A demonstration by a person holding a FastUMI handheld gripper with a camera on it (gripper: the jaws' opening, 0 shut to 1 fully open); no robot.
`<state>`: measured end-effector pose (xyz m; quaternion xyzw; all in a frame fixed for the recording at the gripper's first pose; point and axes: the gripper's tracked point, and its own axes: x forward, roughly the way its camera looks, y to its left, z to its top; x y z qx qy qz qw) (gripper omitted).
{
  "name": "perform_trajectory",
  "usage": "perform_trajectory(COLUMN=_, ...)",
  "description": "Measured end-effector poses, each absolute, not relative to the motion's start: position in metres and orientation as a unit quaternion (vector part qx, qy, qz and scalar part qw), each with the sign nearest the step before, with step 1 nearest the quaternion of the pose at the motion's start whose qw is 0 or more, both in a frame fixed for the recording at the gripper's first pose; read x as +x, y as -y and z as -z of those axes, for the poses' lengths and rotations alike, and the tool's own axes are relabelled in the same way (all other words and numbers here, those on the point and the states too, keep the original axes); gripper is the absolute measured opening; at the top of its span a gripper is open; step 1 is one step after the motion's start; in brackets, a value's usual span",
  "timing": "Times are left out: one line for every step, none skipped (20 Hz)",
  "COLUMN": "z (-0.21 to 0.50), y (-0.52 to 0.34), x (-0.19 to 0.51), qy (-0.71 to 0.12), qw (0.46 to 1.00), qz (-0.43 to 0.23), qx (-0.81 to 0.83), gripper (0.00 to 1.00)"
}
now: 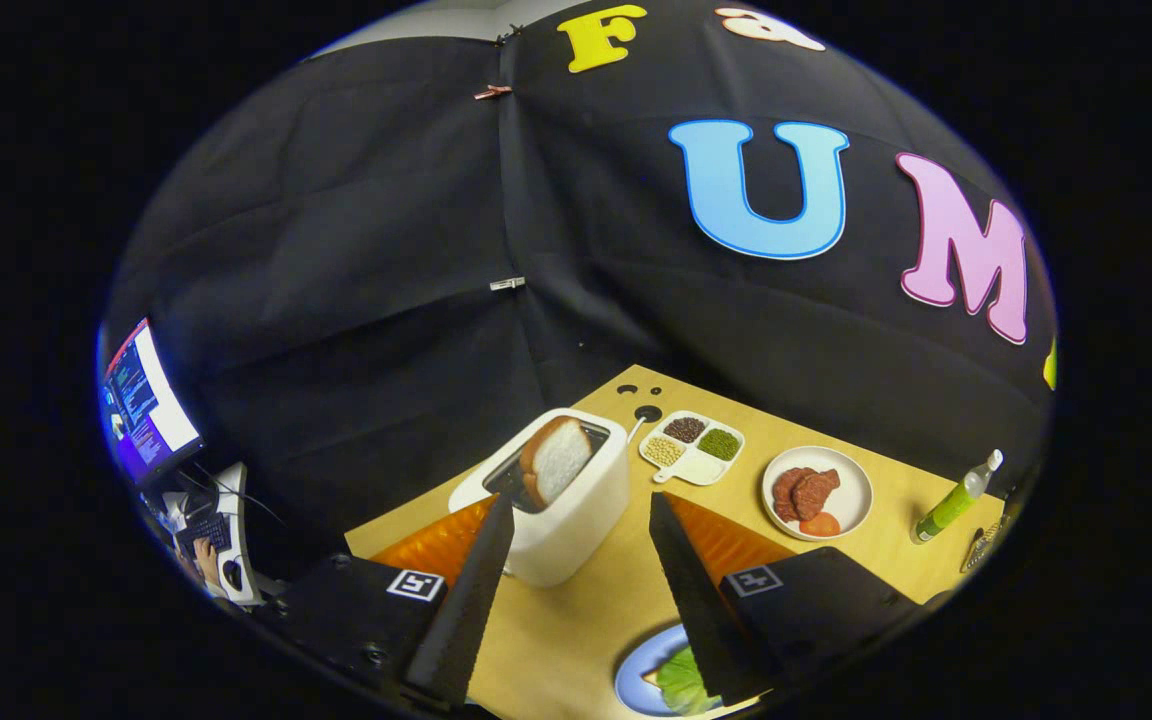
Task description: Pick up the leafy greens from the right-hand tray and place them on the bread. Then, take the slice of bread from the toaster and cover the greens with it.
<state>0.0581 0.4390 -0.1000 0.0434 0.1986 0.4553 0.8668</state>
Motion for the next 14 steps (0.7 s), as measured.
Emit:
perform_trajectory(z=0.098, y=-0.452, x=0.061, qy=-0.200, qw=0.868, qz=-0.453, qx=0.043, gripper=0.86)
perform_trajectory(z=0.100, y=-0.464, x=0.062, qy=-0.202, qw=0.867, qz=-0.454, qx=0.043, gripper=0.86)
perform_trajectory(z=0.102, y=-0.477, x=0.063, qy=-0.205, qw=0.866, qz=-0.455, qx=0.040, gripper=0.86)
perform_trajectory(z=0.105, y=-0.489, x=0.065, qy=-0.208, qw=0.865, qz=-0.456, qx=0.037, gripper=0.87)
perform_trajectory(z=0.109, y=-0.502, x=0.067, qy=-0.211, qw=0.865, qz=-0.454, qx=0.032, gripper=0.87)
perform_trajectory(z=0.114, y=-0.512, x=0.070, qy=-0.214, qw=0.866, qz=-0.451, qx=0.028, gripper=0.87)
perform_trajectory(z=0.121, y=-0.522, x=0.074, qy=-0.218, qw=0.868, qz=-0.446, qx=0.023, gripper=0.87)
perform_trajectory(z=0.128, y=-0.529, x=0.079, qy=-0.223, qw=0.872, qz=-0.436, qx=0.017, gripper=0.87)
perform_trajectory(z=0.137, y=-0.534, x=0.085, qy=-0.229, qw=0.876, qz=-0.424, qx=0.009, gripper=0.87)
perform_trajectory(z=0.144, y=-0.540, x=0.088, qy=-0.234, qw=0.878, qz=-0.417, qx=0.006, gripper=0.87)
perform_trajectory(z=0.149, y=-0.548, x=0.093, qy=-0.238, qw=0.880, qz=-0.410, qx=0.006, gripper=0.87)
perform_trajectory(z=0.153, y=-0.556, x=0.096, qy=-0.244, qw=0.881, qz=-0.405, qx=0.011, gripper=0.87)
perform_trajectory(z=0.157, y=-0.564, x=0.098, qy=-0.250, qw=0.881, qz=-0.401, qx=0.018, gripper=0.86)
perform_trajectory(z=0.160, y=-0.570, x=0.101, qy=-0.255, qw=0.881, qz=-0.397, qx=0.022, gripper=0.86)
